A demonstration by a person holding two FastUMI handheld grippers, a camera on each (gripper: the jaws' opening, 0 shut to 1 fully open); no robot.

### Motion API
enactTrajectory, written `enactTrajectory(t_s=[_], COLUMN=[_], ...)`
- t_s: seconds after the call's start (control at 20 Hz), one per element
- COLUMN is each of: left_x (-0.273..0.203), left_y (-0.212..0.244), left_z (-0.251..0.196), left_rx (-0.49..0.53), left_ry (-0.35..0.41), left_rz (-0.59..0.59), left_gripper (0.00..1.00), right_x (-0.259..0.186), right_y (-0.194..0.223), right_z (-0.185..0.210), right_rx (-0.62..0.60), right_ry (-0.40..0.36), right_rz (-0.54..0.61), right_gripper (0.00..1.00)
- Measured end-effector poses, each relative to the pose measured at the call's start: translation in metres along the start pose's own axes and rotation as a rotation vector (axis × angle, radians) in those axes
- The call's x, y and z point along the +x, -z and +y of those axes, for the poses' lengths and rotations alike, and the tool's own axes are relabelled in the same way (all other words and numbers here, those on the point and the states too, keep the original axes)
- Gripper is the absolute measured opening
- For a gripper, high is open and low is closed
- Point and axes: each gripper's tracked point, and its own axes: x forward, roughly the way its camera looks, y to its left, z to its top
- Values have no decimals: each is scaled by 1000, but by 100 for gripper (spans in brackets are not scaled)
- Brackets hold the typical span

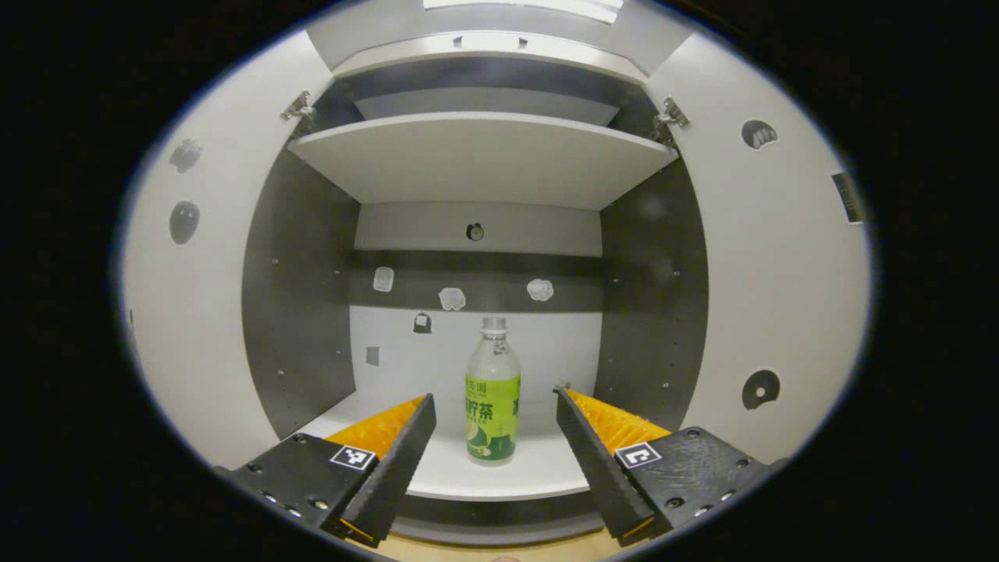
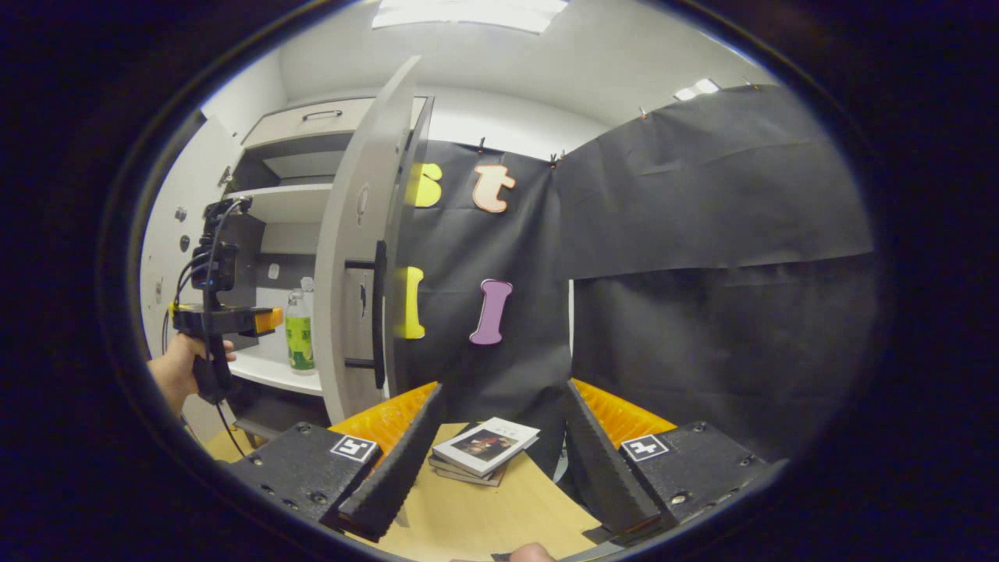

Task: Grasp the bottle in the cabinet with the left hand and place it on the coaster, then close the right door with the right hand and the left door with the left hand.

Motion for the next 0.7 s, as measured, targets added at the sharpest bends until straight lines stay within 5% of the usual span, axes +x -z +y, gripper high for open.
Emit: enactTrajectory(t_s=[0.7], left_x=[107], left_y=[45], left_z=[16], left_rx=[-17], left_ry=[-22], left_rz=[132], left_gripper=[96], right_x=[15], right_y=[13], right_z=[-31], right_rx=[42], right_ry=[95], right_rz=[57], right_gripper=[99])
